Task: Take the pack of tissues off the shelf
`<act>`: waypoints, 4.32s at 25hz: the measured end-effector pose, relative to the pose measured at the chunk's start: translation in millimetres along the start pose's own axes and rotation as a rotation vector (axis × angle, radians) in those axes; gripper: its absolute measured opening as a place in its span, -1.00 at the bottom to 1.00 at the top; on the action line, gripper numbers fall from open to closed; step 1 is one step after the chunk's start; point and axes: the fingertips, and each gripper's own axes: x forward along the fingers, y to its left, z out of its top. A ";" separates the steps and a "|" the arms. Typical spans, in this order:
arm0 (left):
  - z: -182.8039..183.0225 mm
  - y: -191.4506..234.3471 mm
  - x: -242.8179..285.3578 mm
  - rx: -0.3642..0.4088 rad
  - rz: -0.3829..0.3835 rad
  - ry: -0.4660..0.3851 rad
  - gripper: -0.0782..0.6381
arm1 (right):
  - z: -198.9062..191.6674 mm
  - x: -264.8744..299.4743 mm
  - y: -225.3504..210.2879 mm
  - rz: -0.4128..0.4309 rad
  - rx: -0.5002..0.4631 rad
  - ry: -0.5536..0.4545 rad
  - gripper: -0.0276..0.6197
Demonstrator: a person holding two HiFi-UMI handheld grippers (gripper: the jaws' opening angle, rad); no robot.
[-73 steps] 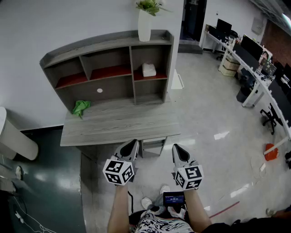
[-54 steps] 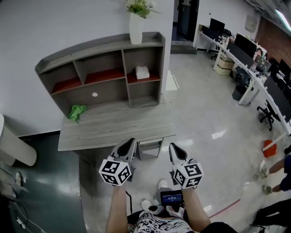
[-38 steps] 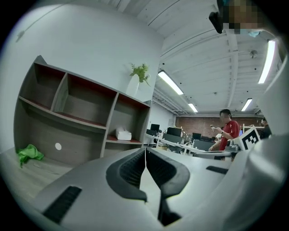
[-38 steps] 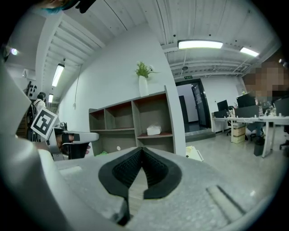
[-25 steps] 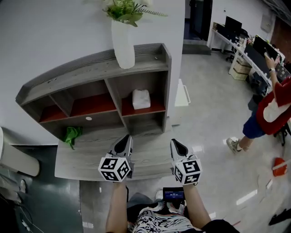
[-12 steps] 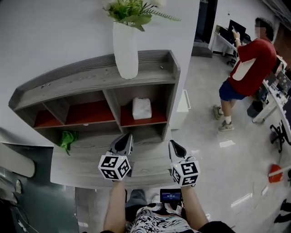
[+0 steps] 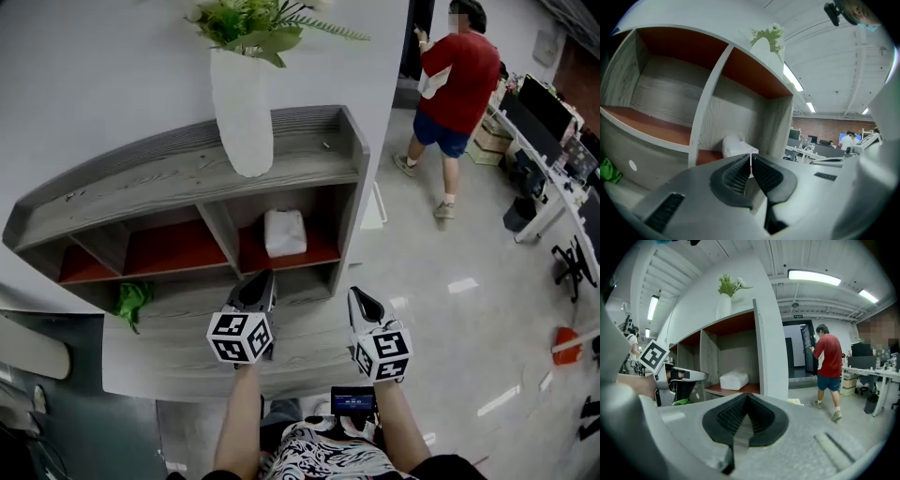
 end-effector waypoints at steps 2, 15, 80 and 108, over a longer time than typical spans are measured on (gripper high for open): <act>-3.1 2.7 8.3 0.011 -0.001 0.021 -0.74 | -2.0 4.1 -3.3 -0.011 0.004 0.006 -0.91; -18.6 27.9 52.1 0.064 0.049 0.165 -0.34 | -8.8 27.5 -19.8 -0.065 0.022 0.040 -0.90; 3.8 -9.0 24.6 0.169 0.035 0.092 -0.73 | -3.4 -4.8 -28.2 -0.017 0.049 -0.030 -0.91; -2.4 -29.0 -60.3 0.177 0.094 0.022 -0.75 | -15.0 -35.6 17.4 0.121 0.029 -0.052 -0.91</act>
